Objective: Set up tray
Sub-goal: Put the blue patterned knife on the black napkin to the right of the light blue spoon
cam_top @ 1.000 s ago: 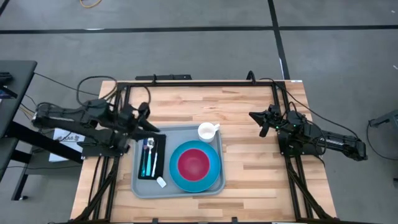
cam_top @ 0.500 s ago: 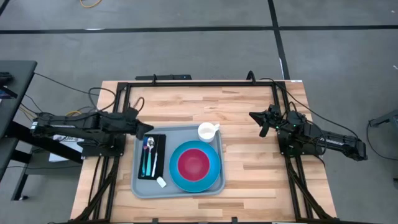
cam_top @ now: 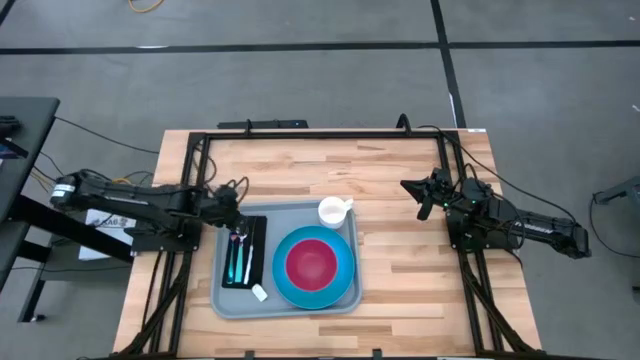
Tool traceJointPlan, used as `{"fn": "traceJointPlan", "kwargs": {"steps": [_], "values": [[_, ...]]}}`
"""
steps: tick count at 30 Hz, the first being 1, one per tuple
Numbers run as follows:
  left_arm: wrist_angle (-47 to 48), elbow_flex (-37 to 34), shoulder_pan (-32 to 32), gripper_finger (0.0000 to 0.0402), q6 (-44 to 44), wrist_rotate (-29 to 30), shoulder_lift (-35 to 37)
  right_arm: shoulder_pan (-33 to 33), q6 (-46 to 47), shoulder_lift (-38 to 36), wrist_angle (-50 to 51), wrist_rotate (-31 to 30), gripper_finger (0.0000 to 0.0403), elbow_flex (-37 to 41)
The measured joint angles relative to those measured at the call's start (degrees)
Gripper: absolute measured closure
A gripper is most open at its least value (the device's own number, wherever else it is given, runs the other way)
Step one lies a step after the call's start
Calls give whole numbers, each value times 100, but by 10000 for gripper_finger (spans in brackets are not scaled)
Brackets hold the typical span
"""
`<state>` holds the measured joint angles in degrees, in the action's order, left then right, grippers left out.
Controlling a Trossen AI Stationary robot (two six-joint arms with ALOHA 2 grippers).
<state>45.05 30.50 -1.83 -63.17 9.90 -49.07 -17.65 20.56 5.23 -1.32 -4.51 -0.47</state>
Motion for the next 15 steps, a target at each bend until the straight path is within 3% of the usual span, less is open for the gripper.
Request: {"fn": "traceJointPlan", "kwargs": {"steps": [7,15], "values": [[-569,2,-4,365,279,-579,-970,0,0,0,0,0,397,0],[-553,152,-7,365,647,-650,-1543,0,0,0,0,0,398,-1]]}}
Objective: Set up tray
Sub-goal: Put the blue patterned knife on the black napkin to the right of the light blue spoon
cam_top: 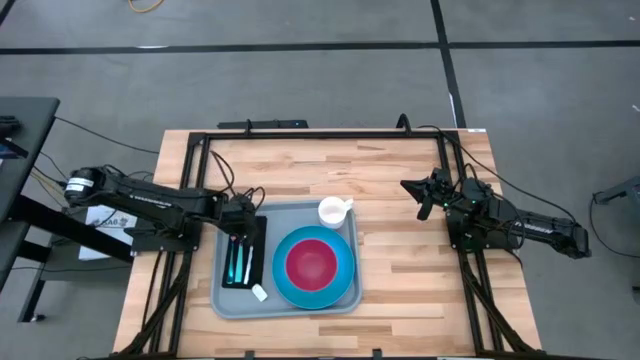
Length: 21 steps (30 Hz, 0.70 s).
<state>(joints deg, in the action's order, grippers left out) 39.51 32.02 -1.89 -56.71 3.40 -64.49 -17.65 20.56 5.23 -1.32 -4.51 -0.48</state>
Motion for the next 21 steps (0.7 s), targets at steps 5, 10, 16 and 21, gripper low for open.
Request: {"fn": "traceJointPlan", "kwargs": {"steps": [5,10,16,21], "values": [[-11,102,0,365,166,-4,-45,0,0,0,1,0,397,-1],[4,110,0,365,232,-123,-45,0,0,-1,2,0,398,1],[3,115,0,365,395,-199,-235,0,0,-2,0,0,398,1],[3,117,0,365,525,-210,-516,0,0,-2,-5,-2,397,0]]}}
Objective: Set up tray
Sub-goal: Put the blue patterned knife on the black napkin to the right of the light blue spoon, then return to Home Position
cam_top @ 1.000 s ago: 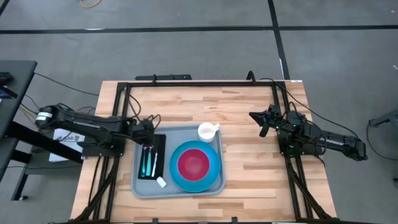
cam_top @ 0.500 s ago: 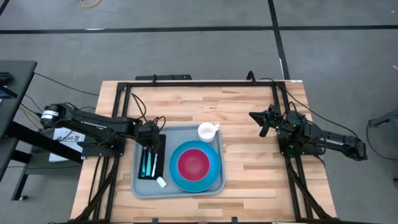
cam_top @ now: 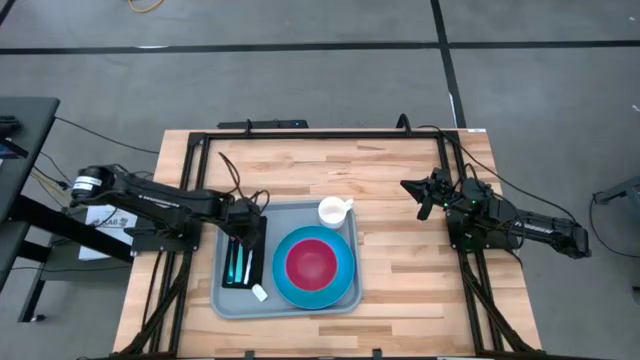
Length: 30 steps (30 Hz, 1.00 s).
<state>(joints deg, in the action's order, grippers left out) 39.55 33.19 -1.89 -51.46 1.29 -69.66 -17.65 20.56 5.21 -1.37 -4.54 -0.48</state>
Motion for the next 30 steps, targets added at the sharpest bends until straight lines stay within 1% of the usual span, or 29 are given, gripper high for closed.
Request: {"fn": "traceJointPlan", "kwargs": {"steps": [5,15,22,30], "values": [[-104,-2,0,365,98,-33,-195,0,0,2,-2,-2,397,0],[-392,-2,0,365,94,-65,-161,0,0,0,-8,-4,397,-1],[-814,-2,0,365,89,-78,-161,0,0,1,-10,-4,398,-2],[-736,91,0,365,124,-209,-88,0,0,2,-10,-2,398,-2]]}}
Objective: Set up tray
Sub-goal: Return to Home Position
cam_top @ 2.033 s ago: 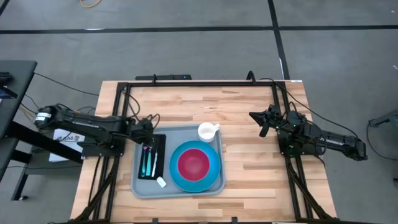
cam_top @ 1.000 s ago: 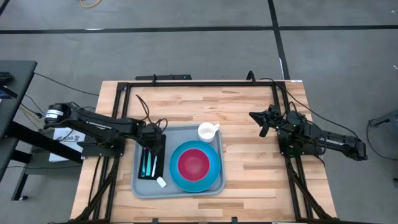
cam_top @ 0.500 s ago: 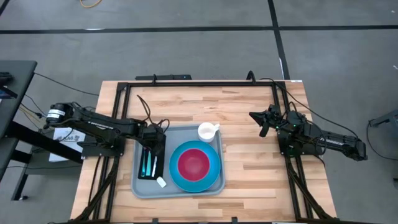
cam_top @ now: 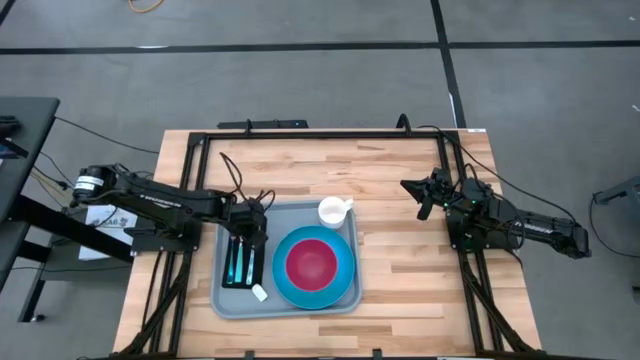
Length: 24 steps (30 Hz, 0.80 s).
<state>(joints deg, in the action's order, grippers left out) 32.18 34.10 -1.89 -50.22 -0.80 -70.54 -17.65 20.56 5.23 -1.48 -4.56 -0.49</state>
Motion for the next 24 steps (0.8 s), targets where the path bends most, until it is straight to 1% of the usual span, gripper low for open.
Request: {"fn": "traceJointPlan", "kwargs": {"steps": [3,5,9,11,13,16,21,24], "values": [[-27,279,-3,365,175,29,276,0,0,-1,2,0,398,1],[-37,395,-47,365,433,205,646,0,0,0,5,1,397,0],[-577,417,-135,365,1091,693,1780,0,0,-2,10,4,398,0],[-1104,325,-137,365,1352,776,2406,0,0,-2,9,4,398,0],[-1747,83,-133,365,1563,791,3046,0,0,-1,11,4,398,0],[-2620,-465,-127,365,1797,602,3946,0,0,-1,11,4,397,1],[-3506,-1394,-129,365,2028,94,5127,0,0,0,13,4,398,0],[-3884,-1797,-131,365,2249,-30,5688,0,0,-1,11,7,398,0]]}}
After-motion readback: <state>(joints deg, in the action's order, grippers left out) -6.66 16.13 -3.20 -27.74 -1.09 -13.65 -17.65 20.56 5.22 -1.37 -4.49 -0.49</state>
